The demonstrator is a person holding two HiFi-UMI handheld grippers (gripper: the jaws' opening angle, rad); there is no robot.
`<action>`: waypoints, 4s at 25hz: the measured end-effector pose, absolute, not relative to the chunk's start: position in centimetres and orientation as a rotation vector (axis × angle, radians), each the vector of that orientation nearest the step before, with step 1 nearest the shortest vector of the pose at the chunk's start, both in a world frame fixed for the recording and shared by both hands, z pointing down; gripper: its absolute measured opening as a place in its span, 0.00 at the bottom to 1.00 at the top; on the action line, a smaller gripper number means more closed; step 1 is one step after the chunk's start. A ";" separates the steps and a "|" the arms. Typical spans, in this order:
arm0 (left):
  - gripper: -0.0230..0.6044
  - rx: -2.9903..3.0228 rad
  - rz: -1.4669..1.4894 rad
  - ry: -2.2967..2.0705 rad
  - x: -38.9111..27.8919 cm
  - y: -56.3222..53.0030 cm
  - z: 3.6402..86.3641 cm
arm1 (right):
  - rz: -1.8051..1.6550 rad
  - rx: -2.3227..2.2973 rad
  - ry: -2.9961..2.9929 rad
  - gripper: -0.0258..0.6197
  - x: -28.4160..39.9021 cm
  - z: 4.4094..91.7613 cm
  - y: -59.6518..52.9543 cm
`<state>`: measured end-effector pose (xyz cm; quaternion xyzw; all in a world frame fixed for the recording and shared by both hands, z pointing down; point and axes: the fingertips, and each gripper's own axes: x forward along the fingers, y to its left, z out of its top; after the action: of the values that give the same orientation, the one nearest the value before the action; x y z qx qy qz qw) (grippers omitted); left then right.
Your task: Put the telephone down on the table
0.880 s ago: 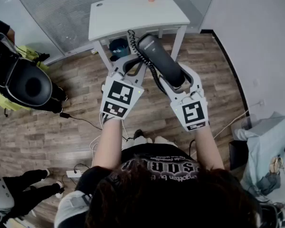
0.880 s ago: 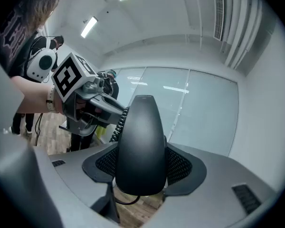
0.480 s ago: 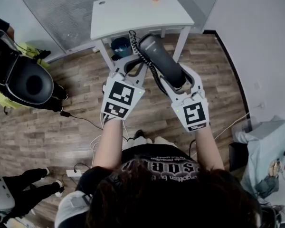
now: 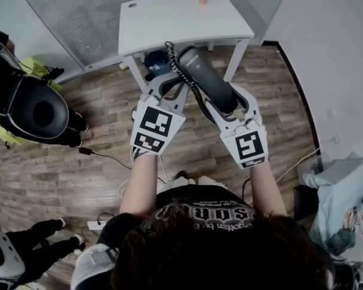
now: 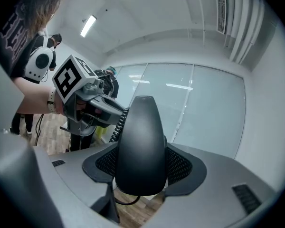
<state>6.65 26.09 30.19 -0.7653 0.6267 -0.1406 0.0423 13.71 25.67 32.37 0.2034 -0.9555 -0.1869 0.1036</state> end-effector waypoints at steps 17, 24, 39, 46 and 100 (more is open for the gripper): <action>0.04 -2.399 -0.426 1.857 -0.4 21.8 31.2 | -0.500 0.676 -2.793 0.47 6.7 33.0 21.9; 0.04 -2.414 -0.414 1.863 -1.3 20.6 31.9 | -0.506 0.653 -2.757 0.47 5.8 33.8 20.7; 0.04 -2.373 -0.424 1.918 -5.5 13.5 32.1 | -0.521 0.590 -2.770 0.47 1.6 34.0 13.3; 0.04 -2.354 -0.445 1.953 -6.4 8.1 32.0 | -0.482 0.585 -2.798 0.47 0.7 33.7 7.8; 0.04 -2.669 -0.523 1.564 -13.1 -23.8 36.2 | -0.284 0.980 -2.610 0.47 -6.4 37.4 -21.7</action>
<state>-13.11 -23.83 36.22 -0.8507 0.4984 -0.1667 0.0019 -6.37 -21.65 37.42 0.3446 -0.9180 -0.0998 0.1691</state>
